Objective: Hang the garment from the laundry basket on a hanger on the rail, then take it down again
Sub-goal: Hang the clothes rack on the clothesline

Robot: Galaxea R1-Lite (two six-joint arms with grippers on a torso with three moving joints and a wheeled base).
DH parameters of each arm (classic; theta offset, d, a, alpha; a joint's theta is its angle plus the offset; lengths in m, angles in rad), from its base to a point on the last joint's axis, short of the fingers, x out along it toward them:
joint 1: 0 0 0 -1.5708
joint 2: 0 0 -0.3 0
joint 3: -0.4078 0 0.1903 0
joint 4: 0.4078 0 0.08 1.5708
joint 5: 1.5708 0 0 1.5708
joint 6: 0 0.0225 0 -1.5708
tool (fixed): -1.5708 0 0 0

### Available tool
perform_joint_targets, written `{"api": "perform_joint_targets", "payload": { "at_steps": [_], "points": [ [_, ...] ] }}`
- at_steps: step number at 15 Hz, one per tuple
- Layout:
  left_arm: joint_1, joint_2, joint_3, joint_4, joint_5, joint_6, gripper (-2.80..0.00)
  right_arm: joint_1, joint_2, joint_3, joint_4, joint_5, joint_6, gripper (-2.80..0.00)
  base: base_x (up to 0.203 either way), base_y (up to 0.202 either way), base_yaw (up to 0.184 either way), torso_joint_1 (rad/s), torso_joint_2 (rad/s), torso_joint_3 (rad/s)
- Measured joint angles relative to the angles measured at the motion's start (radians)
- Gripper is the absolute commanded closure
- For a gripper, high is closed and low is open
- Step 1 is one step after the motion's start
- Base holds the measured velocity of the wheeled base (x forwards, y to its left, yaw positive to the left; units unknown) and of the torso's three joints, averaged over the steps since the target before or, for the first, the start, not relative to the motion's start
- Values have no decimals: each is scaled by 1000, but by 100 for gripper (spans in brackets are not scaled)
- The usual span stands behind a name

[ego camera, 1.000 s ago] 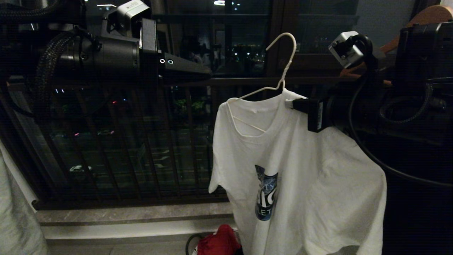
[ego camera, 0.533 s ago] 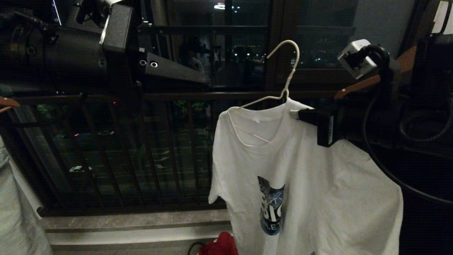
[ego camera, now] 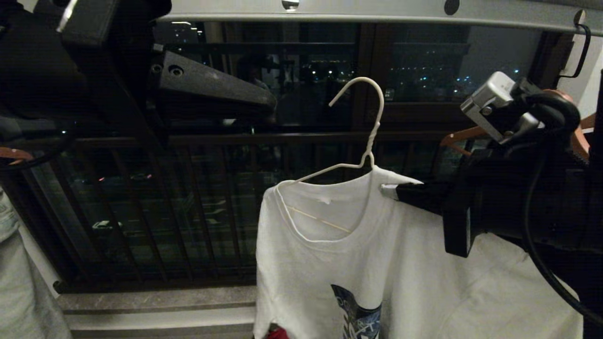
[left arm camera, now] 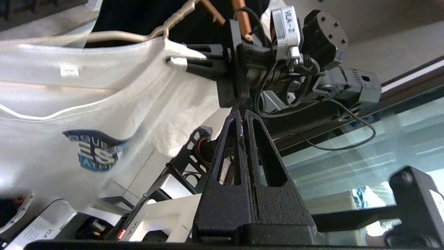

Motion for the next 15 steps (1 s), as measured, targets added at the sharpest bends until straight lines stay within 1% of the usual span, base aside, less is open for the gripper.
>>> {"api": "perform_joint_targets", "payload": {
  "at_steps": [2,4,9,15],
  "points": [
    [-20,-21,-2,35,1,1,0,7,-12,5,0,-2,-3,0,0,0,0,159,-317,-163],
    [-30,-34,-6,43,3,2,0,10,-21,7,-3,-4,-5,0,0,0,0,154,-322,-169],
    [-33,-52,-6,43,3,3,0,12,-33,9,-4,-4,-8,0,0,0,0,150,-317,-166],
    [-32,-74,-15,44,10,5,0,60,-34,32,-6,-4,-17,0,0,0,0,110,-220,-114]
  ]
}}
